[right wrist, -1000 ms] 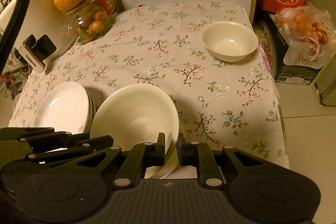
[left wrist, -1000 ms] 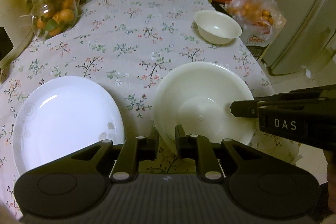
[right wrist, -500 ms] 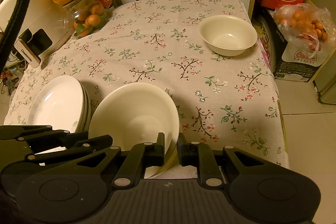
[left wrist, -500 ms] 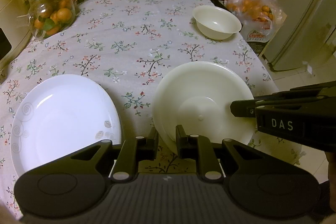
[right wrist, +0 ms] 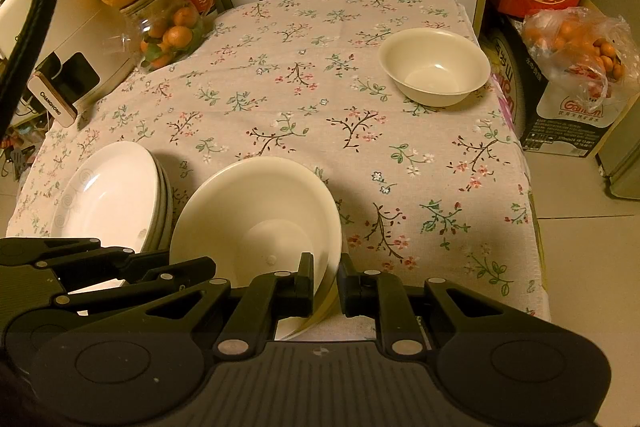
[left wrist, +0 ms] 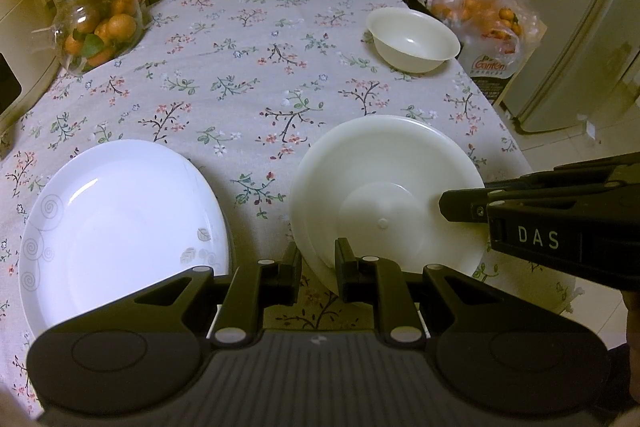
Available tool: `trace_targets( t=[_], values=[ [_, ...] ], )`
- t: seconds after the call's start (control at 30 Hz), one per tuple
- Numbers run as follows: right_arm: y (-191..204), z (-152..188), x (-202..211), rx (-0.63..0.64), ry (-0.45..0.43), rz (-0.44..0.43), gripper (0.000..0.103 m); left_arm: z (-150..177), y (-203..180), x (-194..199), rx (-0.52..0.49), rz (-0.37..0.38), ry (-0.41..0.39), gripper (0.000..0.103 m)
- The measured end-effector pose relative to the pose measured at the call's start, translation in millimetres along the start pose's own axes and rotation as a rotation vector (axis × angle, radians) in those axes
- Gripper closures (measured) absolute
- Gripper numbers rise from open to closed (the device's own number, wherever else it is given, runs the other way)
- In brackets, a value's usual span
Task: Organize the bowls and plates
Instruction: 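Lower the cream bowl onto the table and open both grippers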
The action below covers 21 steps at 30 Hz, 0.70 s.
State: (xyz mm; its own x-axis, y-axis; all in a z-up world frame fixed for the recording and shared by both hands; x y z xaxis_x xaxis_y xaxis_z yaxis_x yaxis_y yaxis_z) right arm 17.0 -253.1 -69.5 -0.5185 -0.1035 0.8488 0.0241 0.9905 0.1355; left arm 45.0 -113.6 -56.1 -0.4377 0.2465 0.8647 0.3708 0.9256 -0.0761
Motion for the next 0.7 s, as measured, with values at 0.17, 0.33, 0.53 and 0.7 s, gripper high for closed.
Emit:
trace_targets(
  t=[0.17,0.33,0.53,0.7],
  values=[
    [-0.2,0.0,-0.5,0.000,0.002,0.000,0.089,0.2,0.1,-1.3,0.000,-0.002,0.002,0.087],
    [0.2,0.5,-0.7,0.003,0.004,-0.001,0.089,0.3,-0.3,-3.6,-0.001,-0.007,0.005,0.087],
    [1.1,0.8,-1.0,0.008,0.003,0.004,0.088,0.1,-0.6,-5.8,-0.008,-0.016,0.005,0.086],
    [4.5,1.8,-0.8,0.028,0.001,0.010,0.085,-0.5,-0.3,-6.4,-0.007,-0.019,0.006,0.085]
  ],
)
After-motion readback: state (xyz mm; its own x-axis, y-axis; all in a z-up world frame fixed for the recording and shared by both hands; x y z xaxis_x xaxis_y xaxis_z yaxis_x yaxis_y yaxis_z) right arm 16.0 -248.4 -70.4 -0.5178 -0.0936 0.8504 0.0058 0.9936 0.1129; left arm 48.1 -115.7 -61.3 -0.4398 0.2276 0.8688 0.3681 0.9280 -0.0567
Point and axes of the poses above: each gripper's, at about its wrist camera, not at the fingertips, and x roughly against the way its jaws point, y to its left, z to its underside, the point moved 1 cm from there along -x, roughly the way its jaws point, and after that the axes turned 3 degrees about -x, right-handed, at the moved point
